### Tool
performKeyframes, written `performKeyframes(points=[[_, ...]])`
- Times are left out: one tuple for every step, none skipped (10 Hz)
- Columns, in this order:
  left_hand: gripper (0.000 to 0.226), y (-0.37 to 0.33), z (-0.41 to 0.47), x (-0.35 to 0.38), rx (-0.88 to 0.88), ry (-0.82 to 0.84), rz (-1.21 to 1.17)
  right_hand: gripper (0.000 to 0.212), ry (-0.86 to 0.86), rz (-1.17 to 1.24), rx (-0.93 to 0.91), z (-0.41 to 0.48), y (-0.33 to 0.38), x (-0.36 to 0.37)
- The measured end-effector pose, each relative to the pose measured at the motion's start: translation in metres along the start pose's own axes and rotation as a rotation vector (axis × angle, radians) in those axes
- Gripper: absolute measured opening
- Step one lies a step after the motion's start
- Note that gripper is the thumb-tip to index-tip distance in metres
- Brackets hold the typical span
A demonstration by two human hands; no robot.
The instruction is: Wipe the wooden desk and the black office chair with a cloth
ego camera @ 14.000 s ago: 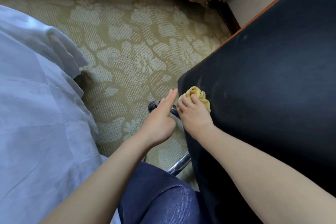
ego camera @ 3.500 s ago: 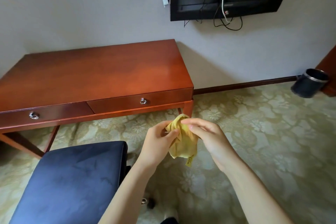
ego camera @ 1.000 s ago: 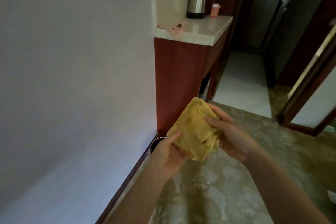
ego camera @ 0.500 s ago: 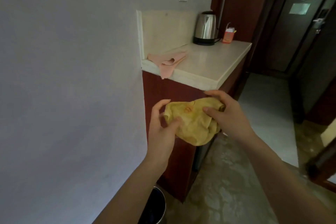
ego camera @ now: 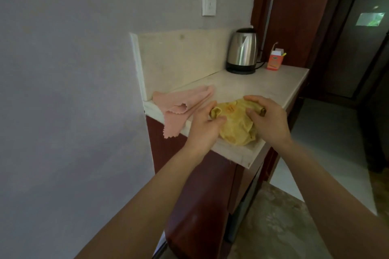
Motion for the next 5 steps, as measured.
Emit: performKeyframes(points=[[0.043, 0.011, 0.023, 0.013, -0.052, -0.029, 0.108, 0.034, 0.111, -0.163, -0.023, 0.021, -0.030, -0.003], [0.040, 0.023, 0.030, 0.011, -0.030, -0.052, 0.443, 0.030, 0.239, -0.341, -0.044, 0.029, -0.046, -0.008], [0.046, 0.030, 0.028, 0.010, -0.119, -0.076, 0.702, 0.025, 0.306, -0.398, -0.117, 0.037, -0.049, -0.019], [0.042, 0.023, 0.010, 0.011, -0.086, -0.200, 0.745, 0.026, 0.378, -0.308, -0.238, 0.038, -0.038, -0.019], [0.039, 0.014, -0.017, 0.002, -0.077, -0.362, 0.785, 0.024, 0.406, -0.172, -0.328, 0.030, -0.012, -0.010]])
Point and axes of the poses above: each hand's wrist, its own z-axis towards the middle knuckle, its own x-axis out of the palm, y = z × x, the point moved 3 cm from there along z, towards the middle knuckle
